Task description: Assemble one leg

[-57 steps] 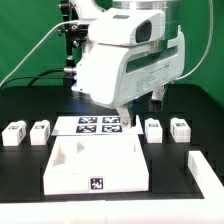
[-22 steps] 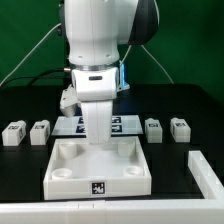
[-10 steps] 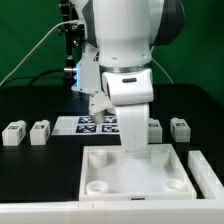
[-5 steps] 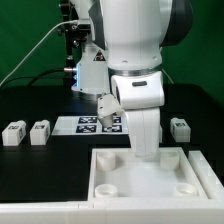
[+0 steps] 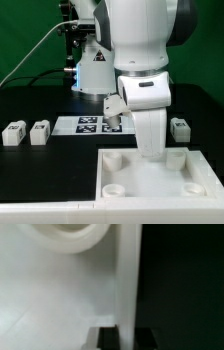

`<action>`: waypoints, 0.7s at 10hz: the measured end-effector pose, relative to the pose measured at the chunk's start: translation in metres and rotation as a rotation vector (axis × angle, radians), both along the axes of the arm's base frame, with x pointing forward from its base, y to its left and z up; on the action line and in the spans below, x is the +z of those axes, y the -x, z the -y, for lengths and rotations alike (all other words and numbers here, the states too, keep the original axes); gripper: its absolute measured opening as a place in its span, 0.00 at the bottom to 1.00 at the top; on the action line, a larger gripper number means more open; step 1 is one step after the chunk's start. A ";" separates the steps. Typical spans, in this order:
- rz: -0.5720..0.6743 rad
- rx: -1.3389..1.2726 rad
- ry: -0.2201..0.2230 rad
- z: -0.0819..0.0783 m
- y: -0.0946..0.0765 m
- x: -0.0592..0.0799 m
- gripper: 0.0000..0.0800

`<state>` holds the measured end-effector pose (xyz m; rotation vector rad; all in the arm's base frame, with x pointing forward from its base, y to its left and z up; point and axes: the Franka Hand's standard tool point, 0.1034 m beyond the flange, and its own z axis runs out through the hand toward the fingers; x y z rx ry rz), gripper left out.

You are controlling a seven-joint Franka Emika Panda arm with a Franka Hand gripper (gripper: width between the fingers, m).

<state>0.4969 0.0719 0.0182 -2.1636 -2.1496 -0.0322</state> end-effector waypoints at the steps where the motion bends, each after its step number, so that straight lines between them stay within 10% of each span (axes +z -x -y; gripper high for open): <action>1: 0.000 0.000 0.000 0.000 0.000 0.000 0.07; 2: -0.001 -0.001 0.000 0.000 0.000 0.000 0.07; 4: -0.001 -0.003 0.000 0.001 0.000 0.000 0.52; 7: -0.001 -0.004 0.000 0.002 0.000 0.000 0.79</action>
Offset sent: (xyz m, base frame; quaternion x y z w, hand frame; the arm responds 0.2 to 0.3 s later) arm 0.0000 0.0000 0.0000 0.0000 0.0000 0.0000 1.0000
